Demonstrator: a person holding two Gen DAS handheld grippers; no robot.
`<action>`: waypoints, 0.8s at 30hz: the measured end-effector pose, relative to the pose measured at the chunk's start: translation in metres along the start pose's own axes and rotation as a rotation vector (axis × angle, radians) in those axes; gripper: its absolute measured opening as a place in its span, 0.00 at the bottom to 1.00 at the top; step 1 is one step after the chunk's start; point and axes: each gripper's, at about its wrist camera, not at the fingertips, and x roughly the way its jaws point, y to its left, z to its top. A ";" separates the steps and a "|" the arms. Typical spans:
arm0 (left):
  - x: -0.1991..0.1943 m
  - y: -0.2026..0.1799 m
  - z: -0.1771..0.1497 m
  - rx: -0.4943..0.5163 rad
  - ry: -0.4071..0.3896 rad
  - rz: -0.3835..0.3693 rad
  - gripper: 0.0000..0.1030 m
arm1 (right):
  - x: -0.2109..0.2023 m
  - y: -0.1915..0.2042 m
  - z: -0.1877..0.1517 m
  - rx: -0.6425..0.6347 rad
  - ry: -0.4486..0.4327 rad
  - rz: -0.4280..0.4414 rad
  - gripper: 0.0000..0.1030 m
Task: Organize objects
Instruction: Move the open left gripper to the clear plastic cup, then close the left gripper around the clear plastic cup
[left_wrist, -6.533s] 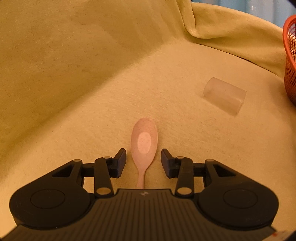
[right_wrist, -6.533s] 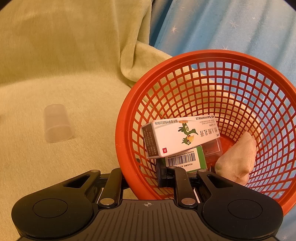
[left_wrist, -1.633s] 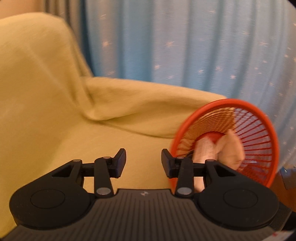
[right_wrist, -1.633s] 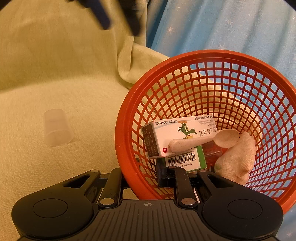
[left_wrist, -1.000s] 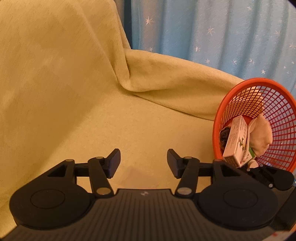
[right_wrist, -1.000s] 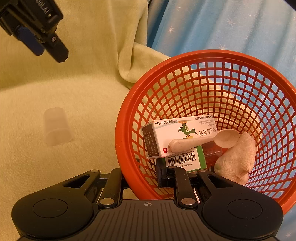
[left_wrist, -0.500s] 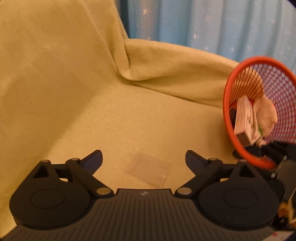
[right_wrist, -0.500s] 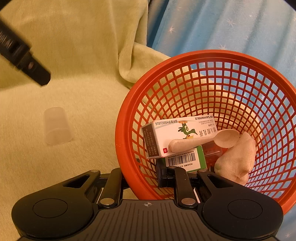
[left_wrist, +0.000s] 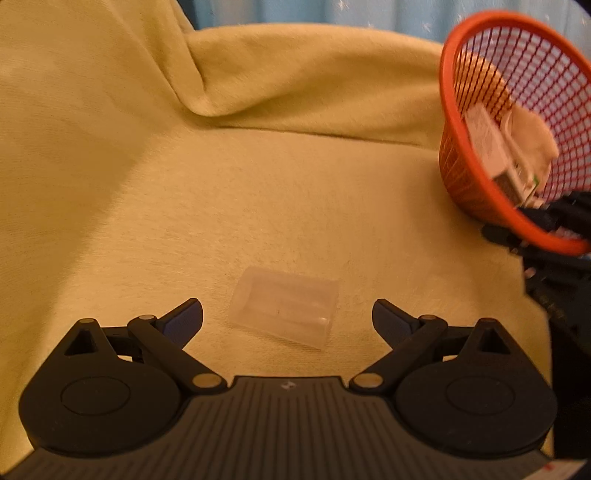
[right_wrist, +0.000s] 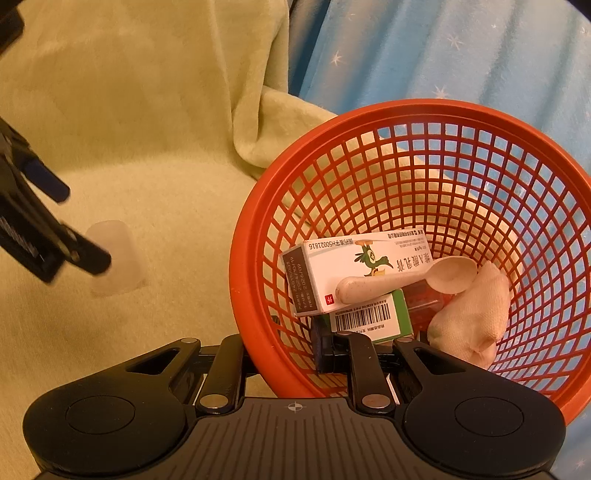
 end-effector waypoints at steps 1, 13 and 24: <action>0.005 0.002 0.000 0.005 0.008 -0.005 0.94 | 0.000 -0.001 0.001 0.004 0.000 0.001 0.14; 0.052 0.016 0.001 0.019 0.086 -0.093 0.87 | 0.004 -0.004 0.009 0.023 0.001 0.009 0.14; 0.033 0.018 -0.006 -0.007 0.110 -0.055 0.68 | 0.008 -0.002 0.009 0.008 0.003 0.006 0.15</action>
